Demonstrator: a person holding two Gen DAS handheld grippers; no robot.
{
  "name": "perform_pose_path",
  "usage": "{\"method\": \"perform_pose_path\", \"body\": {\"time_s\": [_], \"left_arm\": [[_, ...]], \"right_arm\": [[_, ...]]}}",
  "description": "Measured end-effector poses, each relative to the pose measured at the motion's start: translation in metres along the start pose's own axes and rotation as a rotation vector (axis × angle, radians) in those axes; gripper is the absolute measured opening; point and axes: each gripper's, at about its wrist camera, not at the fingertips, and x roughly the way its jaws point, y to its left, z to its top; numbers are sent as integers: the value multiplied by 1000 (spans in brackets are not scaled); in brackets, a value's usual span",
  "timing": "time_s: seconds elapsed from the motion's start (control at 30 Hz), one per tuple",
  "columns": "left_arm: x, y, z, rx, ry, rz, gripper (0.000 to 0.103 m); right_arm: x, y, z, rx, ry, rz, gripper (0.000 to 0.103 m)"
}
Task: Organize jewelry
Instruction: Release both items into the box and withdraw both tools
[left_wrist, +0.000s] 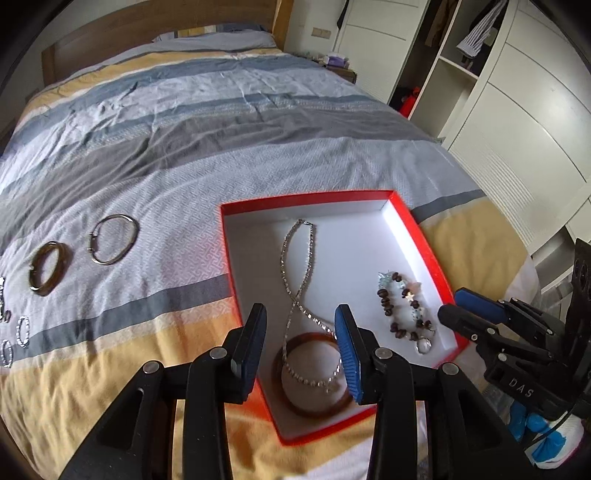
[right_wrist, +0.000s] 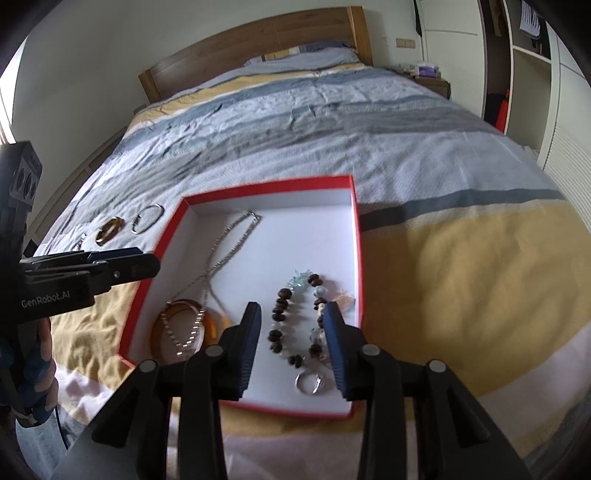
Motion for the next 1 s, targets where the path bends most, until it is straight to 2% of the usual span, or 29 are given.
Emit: {"method": "perform_pose_path", "body": {"time_s": [0.3,0.57,0.7,0.93,1.0], "left_arm": [[-95,22,-28,-45,-122,33,49],[-192,52,-62,-67,-270,88,52],[-235,72,-85,-91,-313,124,66],[-310,124,-140,-175,-409,185,72],[-329,139,-153,-208,-439,193,77]], "right_arm": [[-76,31,-4,-15,-106,4,33],[-146,76,-8,-59,-212,13,33],[-175,100,-11,-87,-257,15,33],[-218,142,-19,-146,-323,38,33],[-228,151,-21,-156,-336,49,34]]}}
